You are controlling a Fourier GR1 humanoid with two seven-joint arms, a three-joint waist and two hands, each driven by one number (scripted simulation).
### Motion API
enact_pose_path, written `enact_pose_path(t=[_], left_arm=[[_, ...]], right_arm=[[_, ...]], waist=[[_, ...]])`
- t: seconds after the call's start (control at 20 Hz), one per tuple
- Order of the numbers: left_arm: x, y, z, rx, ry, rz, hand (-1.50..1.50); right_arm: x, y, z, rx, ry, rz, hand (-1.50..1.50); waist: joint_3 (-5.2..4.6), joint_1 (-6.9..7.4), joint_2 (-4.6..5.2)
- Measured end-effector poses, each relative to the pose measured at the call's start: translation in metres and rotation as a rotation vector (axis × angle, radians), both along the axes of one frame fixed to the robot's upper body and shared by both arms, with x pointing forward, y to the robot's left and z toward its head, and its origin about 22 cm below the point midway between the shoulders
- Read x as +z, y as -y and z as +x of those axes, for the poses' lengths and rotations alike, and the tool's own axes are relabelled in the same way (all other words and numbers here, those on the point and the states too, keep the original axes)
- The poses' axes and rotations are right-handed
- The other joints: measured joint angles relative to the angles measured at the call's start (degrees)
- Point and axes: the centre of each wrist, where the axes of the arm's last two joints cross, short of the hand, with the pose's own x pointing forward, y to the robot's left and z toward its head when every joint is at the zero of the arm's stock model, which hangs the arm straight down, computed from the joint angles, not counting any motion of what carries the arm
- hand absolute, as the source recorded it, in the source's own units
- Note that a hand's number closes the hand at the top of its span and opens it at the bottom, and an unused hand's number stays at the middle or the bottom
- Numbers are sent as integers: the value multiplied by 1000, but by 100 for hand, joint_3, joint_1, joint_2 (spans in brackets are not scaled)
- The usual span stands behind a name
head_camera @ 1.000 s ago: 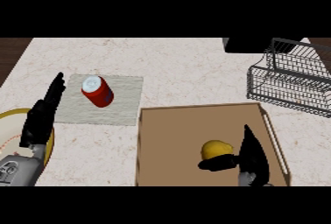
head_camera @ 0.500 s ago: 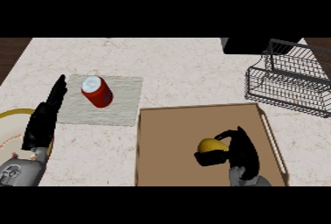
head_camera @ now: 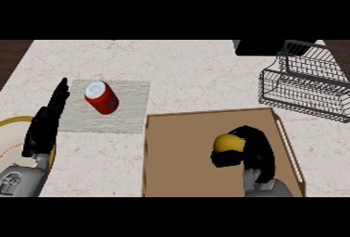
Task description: Pick the lemon from the tray and place it in the tiered basket
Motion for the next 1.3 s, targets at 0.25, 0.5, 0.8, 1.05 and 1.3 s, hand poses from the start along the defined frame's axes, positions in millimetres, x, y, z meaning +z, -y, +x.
enact_pose_path(t=[0.25,0.5,0.8,1.05,1.3], left_arm=[[0,6,-1,-22,3,-2,0],[-2,9,0,-24,2,-3,0],[-2,1,-4,-6,-3,-5,0],[0,1,-4,-1,-4,-10,0],[2,3,-7,3,-3,-7,0]], right_arm=[[23,-40,14,180,165,-87,150],[51,-78,33,374,361,-180,150],[109,-86,43,343,641,-297,150],[158,-72,51,272,778,-381,150],[197,-49,60,249,772,-517,150]], waist=[[23,88,23],[30,143,40],[31,44,12],[31,10,6],[32,-10,0]])
